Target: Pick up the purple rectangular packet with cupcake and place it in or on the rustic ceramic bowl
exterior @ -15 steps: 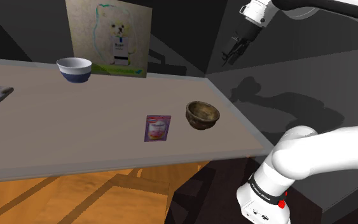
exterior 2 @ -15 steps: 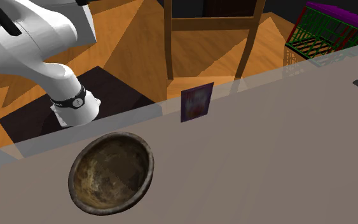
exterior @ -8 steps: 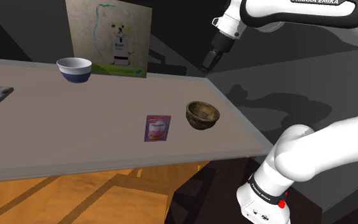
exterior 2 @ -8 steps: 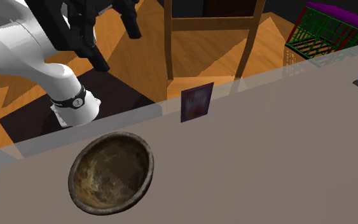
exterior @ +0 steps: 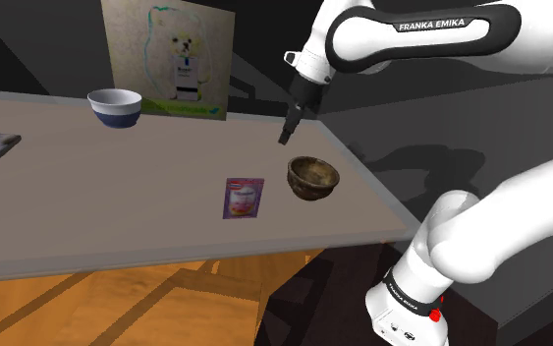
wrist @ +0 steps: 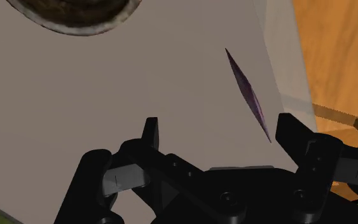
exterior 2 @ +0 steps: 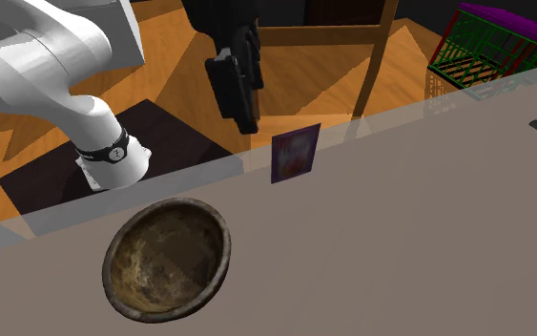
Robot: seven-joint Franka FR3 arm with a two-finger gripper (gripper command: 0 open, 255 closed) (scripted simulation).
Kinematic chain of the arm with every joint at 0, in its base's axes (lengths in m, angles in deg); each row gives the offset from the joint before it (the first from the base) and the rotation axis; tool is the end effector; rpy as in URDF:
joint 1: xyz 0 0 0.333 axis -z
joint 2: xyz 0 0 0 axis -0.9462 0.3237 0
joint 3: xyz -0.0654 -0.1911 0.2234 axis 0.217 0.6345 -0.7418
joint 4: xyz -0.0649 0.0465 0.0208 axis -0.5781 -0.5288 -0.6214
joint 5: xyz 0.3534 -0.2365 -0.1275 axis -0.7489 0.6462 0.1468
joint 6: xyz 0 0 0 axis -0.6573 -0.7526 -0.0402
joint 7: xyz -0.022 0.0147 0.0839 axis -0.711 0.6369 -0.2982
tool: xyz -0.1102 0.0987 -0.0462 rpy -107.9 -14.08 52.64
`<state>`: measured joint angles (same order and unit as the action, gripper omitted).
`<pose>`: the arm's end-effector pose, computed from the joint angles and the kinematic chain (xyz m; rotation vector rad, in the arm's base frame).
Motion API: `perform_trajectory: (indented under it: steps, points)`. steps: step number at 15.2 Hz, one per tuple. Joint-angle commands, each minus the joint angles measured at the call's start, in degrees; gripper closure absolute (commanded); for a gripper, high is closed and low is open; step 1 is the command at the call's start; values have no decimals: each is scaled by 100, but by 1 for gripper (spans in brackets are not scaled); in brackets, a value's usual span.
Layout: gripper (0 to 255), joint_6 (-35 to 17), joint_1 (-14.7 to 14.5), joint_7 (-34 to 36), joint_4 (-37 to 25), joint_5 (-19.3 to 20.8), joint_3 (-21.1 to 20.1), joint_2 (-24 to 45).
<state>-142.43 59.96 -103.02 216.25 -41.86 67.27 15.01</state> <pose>0.4776 0.1092 0.4512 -2.9264 -0.9274 -0.2681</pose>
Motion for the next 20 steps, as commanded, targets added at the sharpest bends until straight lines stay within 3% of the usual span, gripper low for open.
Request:
perform_trajectory:
  steps: [1, 11, 20]
  points:
    - [0, -164, -158, -238, -85, -25, -72, 302]
    - [0, -1109, -822, -1320, -115, -79, -496, 1563]
    - [0, -1711, -839, -1318, 131, -87, -534, 1918]
